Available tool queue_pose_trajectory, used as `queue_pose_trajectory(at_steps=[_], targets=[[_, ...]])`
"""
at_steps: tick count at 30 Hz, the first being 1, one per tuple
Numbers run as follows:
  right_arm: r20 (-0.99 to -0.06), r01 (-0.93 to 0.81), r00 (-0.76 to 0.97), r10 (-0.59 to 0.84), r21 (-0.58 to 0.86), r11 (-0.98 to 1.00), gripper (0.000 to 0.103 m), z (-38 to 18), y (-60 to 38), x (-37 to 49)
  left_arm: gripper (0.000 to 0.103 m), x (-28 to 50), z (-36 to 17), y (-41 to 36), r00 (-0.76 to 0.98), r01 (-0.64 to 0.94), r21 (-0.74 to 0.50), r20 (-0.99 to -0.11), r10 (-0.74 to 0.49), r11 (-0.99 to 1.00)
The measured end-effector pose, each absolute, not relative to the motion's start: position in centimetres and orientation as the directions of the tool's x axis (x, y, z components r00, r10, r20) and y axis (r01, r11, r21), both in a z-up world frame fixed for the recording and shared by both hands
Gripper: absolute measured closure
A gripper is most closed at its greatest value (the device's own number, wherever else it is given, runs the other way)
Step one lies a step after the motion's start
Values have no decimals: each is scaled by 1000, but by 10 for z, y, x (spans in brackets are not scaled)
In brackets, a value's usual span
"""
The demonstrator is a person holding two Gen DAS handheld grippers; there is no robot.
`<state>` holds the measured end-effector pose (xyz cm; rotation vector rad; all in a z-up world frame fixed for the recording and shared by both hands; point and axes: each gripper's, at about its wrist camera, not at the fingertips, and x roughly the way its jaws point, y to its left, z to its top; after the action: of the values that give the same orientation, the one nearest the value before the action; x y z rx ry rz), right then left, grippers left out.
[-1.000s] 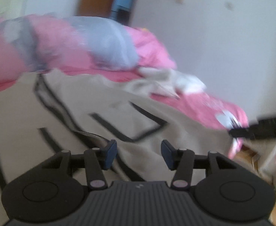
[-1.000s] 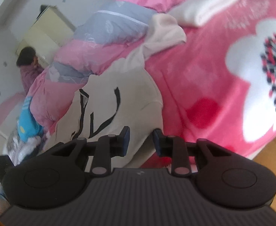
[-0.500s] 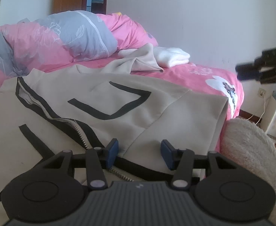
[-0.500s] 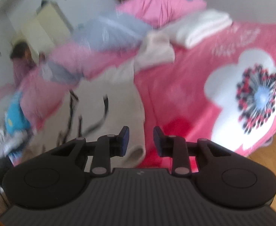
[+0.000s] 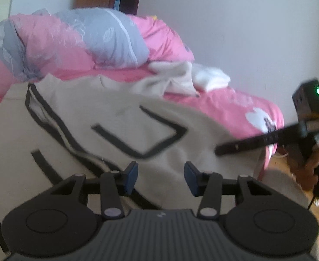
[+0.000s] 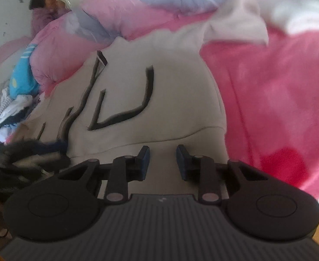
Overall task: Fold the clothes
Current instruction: 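Move both grippers over the hoodie front toward the hem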
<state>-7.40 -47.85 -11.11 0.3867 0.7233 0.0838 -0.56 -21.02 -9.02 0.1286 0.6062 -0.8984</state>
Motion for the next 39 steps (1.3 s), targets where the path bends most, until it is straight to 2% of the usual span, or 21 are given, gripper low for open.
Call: queue_pose_trajectory(at_steps=[3, 6, 8, 10, 13, 21, 23, 28, 34, 39], targets=[[-619, 36, 755, 216, 368, 929, 77, -103, -475, -70, 55, 5, -88, -219, 469, 771, -132, -545, -695, 623], [-609, 14, 761, 225, 362, 932, 77, -96, -472, -66, 56, 15, -106, -232, 476, 755, -92, -605, -639, 649], [-602, 0, 764, 231, 358, 934, 77, -91, -470, -64, 57, 24, -117, -229, 481, 728, -110, -621, -619, 676], [-596, -14, 767, 237, 354, 935, 75, -86, -468, -61, 58, 28, -118, -222, 477, 715, -156, -603, -639, 681], [-586, -35, 772, 247, 348, 937, 75, -78, -465, -58, 58, 34, -118, -219, 497, 700, -162, -590, -637, 696], [-713, -101, 664, 227, 215, 971, 75, -113, -429, 25, 60, 55, -122, -221, 501, 669, -188, -601, -623, 719], [-704, -135, 676, 217, 171, 976, 75, -117, -423, 34, 61, 63, -123, -219, 490, 661, -218, -600, -633, 718], [-755, -122, 637, 157, 103, 987, 75, -108, -410, 47, 65, 76, -128, -213, 468, 634, -288, -595, -653, 717], [-753, -76, 644, 135, 112, 991, 74, -107, -408, 51, 65, 73, -128, -212, 477, 638, -285, -583, -657, 716], [-733, -60, 673, 101, 81, 995, 74, -81, -410, 49, 66, 74, -130, -208, 475, 634, -309, -568, -672, 709]])
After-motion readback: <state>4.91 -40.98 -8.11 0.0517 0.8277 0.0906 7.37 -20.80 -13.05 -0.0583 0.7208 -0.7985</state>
